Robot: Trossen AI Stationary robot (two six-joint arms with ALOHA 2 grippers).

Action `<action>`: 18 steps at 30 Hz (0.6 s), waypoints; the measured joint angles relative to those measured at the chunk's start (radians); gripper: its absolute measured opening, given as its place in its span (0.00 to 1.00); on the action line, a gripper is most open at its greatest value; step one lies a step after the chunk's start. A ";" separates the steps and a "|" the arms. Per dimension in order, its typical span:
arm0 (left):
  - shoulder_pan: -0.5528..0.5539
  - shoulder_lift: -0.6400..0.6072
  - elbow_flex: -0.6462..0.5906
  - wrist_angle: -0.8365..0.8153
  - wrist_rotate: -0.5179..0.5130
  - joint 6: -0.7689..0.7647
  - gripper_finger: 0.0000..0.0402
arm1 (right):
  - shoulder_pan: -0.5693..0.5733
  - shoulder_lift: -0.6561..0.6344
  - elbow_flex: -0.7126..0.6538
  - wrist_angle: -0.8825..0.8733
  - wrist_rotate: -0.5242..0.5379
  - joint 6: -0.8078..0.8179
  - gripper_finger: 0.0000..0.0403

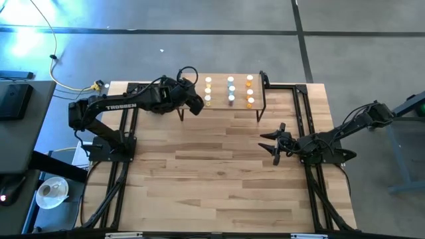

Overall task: Pick and place medicine bottles onto shelf by color
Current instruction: Adjust the transparent pill bottles on the shelf

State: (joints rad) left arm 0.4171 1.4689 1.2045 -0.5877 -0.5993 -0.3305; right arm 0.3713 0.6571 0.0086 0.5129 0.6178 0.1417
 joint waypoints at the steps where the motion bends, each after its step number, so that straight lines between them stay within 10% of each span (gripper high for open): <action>1: 0.000 0.000 0.000 -0.001 0.000 0.000 0.46 | 0.000 0.000 0.000 0.000 0.000 0.000 0.44; 18: -0.040 -0.008 0.000 -0.063 -0.046 -0.020 0.46 | 0.000 0.000 0.000 0.000 0.000 0.000 0.44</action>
State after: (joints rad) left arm 0.3767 1.4604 1.2045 -0.6506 -0.6450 -0.3510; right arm 0.3714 0.6571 0.0086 0.5132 0.6178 0.1417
